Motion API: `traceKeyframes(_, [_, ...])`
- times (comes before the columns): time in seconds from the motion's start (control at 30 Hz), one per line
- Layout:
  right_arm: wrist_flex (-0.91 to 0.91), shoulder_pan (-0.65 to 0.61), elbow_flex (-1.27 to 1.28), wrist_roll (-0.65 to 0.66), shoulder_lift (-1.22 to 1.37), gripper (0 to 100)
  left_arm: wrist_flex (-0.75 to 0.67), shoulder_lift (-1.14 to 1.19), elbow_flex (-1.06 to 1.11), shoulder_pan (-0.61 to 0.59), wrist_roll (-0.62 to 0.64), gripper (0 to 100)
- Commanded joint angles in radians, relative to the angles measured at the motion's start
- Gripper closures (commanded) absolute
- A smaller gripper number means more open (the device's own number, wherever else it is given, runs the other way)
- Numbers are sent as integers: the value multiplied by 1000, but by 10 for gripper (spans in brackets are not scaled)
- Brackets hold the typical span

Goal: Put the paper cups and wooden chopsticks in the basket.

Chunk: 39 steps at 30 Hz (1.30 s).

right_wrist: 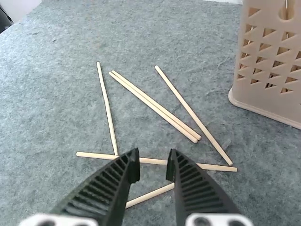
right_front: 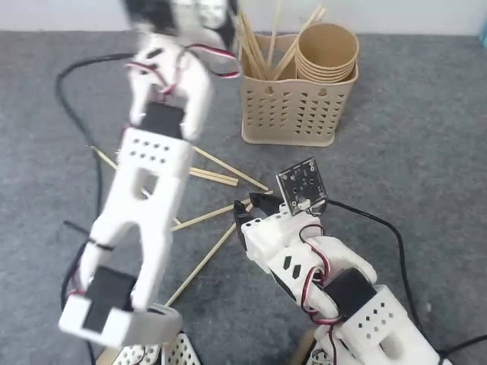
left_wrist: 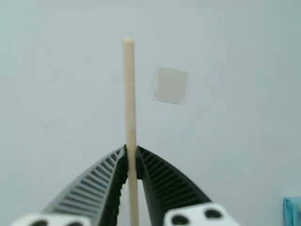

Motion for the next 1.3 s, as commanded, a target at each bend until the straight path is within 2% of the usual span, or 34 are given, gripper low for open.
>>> traceKeyframes(0.0, [-22, 1, -15, 14, -15, 894, -129, 64, -58, 64, -157, 988])
traceKeyframes(0.1, [-22, 1, -15, 18, -16, 894, -143, 115, -68, 78, -201, 988])
traceKeyframes(0.43, [-21, 1, -15, 68, -16, 894, -152, 293, -182, 58, -209, 983])
traceKeyframes(0.67, [-21, 1, -15, 68, -16, 894, 55, 282, -229, 43, -207, 906])
traceKeyframes(0.93, [-16, 1, -15, 69, -16, 894, 347, 87, -245, 28, -207, 822])
traceKeyframes(1.1, [-12, -5, -12, 107, -4, 894, 477, -66, -245, -71, -201, 821])
traceKeyframes(1.27, [-25, -42, -41, 176, 162, 894, 674, -207, -245, -215, -199, 821])
